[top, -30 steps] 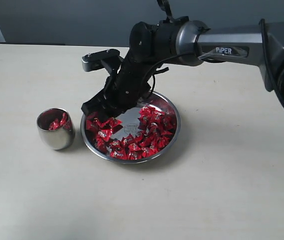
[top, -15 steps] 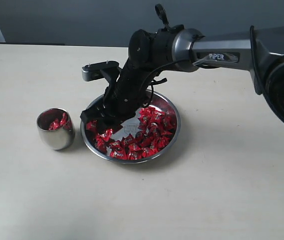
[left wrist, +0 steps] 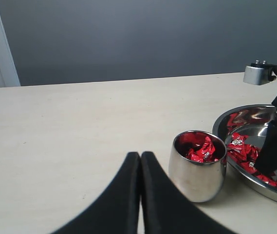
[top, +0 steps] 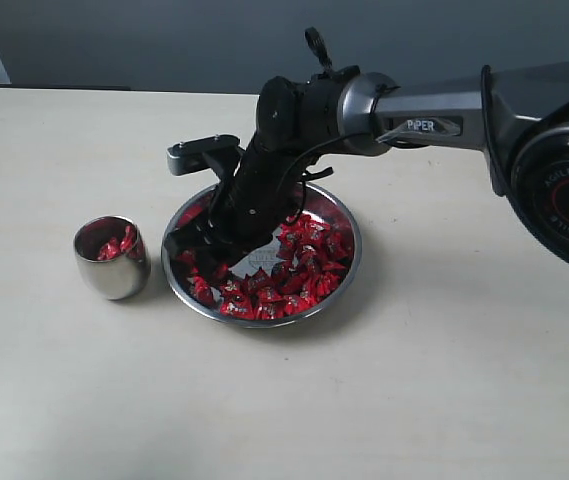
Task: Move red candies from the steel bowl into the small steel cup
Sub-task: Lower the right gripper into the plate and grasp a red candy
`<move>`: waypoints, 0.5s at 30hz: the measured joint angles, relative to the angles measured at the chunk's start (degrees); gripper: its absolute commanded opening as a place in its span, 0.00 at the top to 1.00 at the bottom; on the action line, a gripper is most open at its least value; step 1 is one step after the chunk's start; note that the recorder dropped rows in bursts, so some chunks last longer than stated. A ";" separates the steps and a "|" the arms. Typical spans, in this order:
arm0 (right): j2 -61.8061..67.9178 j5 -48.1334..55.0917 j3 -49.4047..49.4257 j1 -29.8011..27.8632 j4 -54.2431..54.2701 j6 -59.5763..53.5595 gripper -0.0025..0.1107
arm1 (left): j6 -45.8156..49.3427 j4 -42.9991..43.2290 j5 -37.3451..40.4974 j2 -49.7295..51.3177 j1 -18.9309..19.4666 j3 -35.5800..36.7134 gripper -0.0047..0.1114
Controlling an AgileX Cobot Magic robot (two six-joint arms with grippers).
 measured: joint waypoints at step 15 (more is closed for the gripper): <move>0.00 -0.69 0.00 0.00 0.00 -7.13 0.55 | 0.00 0.00 0.00 0.00 0.00 0.00 0.96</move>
